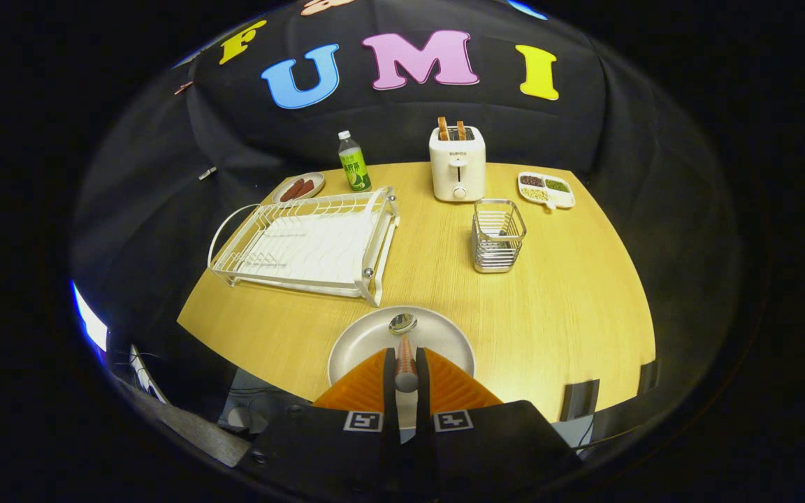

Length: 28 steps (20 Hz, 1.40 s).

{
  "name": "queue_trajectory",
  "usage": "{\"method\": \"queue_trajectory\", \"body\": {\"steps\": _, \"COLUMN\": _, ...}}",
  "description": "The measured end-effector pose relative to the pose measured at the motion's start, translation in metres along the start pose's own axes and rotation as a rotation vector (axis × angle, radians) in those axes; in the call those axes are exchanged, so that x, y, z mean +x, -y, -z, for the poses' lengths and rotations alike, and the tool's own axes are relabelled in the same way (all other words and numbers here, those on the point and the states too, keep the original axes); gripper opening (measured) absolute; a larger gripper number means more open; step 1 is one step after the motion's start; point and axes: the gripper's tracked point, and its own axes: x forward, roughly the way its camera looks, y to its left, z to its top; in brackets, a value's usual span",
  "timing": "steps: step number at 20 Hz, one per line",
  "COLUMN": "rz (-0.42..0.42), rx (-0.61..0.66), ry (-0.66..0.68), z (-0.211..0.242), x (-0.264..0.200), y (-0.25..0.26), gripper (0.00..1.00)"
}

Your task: Take the plate from the dish rack, then take the spoon from the basket and place it into the plate.

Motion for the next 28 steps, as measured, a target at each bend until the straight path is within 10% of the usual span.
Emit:
{"method": "queue_trajectory", "body": {"steps": 19, "rz": 0.056, "rx": 0.114, "ry": -0.077, "z": 0.042, "x": 0.040, "y": 0.028, "gripper": 0.28}}
{"method": "queue_trajectory", "body": {"steps": 26, "rz": 0.097, "rx": 0.112, "ry": -0.051, "z": 0.032, "x": 0.034, "y": 0.041, "gripper": 1.00}}
{"method": "queue_trajectory", "body": {"steps": 28, "rz": 0.098, "rx": 0.110, "ry": -0.044, "z": 0.029, "x": 0.033, "y": 0.041, "gripper": 0.99}}
